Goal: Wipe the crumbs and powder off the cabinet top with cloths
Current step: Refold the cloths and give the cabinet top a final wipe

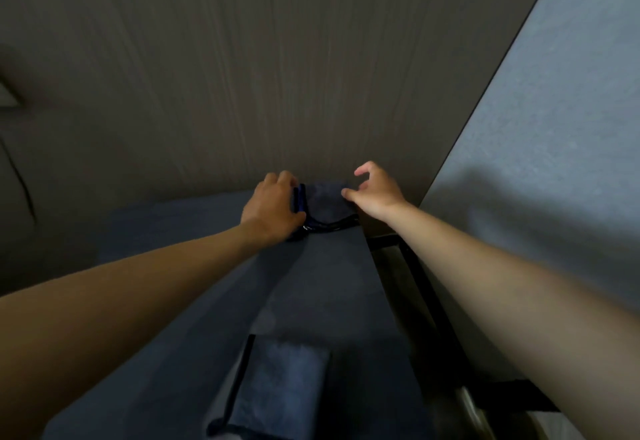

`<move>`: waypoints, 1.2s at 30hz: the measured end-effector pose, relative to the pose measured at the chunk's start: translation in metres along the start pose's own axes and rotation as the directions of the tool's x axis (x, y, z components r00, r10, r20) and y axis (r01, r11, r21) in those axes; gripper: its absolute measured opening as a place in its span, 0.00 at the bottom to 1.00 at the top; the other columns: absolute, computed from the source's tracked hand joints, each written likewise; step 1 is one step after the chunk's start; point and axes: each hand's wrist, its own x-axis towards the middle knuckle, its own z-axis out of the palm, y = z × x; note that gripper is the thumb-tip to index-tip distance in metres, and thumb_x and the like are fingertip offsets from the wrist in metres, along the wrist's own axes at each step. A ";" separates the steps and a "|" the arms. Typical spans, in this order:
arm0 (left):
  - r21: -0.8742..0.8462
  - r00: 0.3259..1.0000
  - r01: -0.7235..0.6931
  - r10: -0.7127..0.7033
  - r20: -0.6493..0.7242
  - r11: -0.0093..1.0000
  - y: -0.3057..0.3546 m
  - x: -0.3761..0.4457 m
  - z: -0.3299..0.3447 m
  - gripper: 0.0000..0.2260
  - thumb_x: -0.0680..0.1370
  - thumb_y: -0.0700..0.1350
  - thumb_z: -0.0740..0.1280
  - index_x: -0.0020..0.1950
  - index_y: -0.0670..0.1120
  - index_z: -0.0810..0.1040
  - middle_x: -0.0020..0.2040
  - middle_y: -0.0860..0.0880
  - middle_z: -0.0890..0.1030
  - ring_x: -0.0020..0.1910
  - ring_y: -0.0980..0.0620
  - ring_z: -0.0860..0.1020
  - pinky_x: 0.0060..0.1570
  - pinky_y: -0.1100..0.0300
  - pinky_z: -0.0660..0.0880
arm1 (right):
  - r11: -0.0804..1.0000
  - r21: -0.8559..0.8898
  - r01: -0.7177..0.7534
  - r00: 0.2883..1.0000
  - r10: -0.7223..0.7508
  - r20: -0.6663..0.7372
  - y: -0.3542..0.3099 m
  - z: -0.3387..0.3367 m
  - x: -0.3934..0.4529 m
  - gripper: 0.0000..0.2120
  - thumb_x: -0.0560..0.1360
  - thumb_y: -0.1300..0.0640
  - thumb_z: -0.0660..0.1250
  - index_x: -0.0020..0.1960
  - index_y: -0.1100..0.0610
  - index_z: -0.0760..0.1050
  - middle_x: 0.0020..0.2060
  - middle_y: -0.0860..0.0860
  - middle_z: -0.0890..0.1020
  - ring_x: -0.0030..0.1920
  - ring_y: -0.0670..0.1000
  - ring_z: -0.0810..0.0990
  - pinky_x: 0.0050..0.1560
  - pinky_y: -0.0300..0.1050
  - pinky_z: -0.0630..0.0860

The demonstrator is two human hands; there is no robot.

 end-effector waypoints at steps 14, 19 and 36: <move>0.049 0.739 -0.210 0.126 0.662 0.976 0.005 -0.154 -0.022 0.17 0.74 0.54 0.73 0.59 0.50 0.79 0.49 0.55 0.81 0.49 0.53 0.80 0.53 0.57 0.76 | 0.956 -0.259 0.137 0.956 -0.059 0.287 -0.026 0.039 -0.135 0.13 0.72 0.56 0.71 0.55 0.50 0.75 0.54 0.49 0.77 0.56 0.52 0.77 0.54 0.45 0.74; 0.160 0.796 -0.250 0.109 0.595 0.955 0.011 -0.183 -0.039 0.14 0.75 0.45 0.72 0.59 0.45 0.81 0.53 0.46 0.83 0.53 0.47 0.80 0.51 0.59 0.74 | 0.988 -0.084 0.133 0.819 -0.062 0.570 -0.020 0.045 -0.191 0.09 0.77 0.61 0.66 0.57 0.55 0.79 0.51 0.50 0.80 0.53 0.49 0.78 0.47 0.36 0.74; -0.347 0.905 0.147 0.016 0.424 0.926 0.034 -0.234 -0.113 0.18 0.79 0.61 0.64 0.58 0.49 0.75 0.51 0.51 0.80 0.48 0.54 0.78 0.46 0.60 0.72 | 0.956 0.227 0.188 0.825 -0.279 0.492 -0.065 0.005 -0.249 0.15 0.71 0.53 0.76 0.47 0.65 0.79 0.42 0.56 0.83 0.43 0.50 0.81 0.44 0.48 0.76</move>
